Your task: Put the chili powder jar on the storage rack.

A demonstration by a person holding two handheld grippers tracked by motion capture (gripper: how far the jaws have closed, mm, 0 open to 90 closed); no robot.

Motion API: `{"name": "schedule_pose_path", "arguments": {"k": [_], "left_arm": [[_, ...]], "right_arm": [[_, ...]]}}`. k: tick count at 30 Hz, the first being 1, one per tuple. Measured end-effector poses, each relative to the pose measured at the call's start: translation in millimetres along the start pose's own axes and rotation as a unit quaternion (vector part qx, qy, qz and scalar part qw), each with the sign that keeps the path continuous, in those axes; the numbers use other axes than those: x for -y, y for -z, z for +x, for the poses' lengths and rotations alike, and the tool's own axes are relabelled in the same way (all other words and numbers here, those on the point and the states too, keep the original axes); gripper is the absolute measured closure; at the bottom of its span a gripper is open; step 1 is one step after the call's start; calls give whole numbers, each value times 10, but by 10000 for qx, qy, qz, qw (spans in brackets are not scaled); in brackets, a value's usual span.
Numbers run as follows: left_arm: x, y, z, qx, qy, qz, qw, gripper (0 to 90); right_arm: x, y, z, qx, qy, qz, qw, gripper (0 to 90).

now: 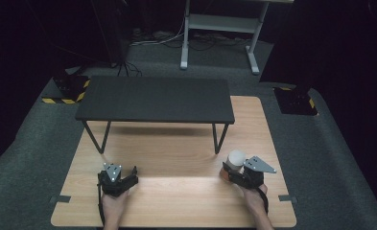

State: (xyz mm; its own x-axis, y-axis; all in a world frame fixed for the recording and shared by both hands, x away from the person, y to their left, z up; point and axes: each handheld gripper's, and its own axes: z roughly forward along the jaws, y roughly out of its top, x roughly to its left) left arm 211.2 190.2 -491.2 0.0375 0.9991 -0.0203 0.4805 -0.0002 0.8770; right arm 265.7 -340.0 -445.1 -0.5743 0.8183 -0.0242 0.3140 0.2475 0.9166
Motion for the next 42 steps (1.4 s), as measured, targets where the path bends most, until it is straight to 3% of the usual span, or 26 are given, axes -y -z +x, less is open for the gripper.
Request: {"name": "schedule_pose_path", "arguments": {"k": [5,11,19,31,42], "left_arm": [[1,1,1,4,1,-4,10000,117],[0,2,0,5,-9,3,10000,117],[0,1,-4,4,-21,4,10000,117],[3,4,-3,15,-25,-2,10000,117],[7,5,5,26,-13,-15,10000,117]], "right_arm": [[-21,2,26,22,79,29,10000,346],[-40,18,12,-27,-39,0,10000,346],[-190,88,-14,-95,46,-48,9999,346],[-652,153,-26,-379,366,-265,9983,346],[-1213,167,-47,-626,547,-621,9946,347]]}}
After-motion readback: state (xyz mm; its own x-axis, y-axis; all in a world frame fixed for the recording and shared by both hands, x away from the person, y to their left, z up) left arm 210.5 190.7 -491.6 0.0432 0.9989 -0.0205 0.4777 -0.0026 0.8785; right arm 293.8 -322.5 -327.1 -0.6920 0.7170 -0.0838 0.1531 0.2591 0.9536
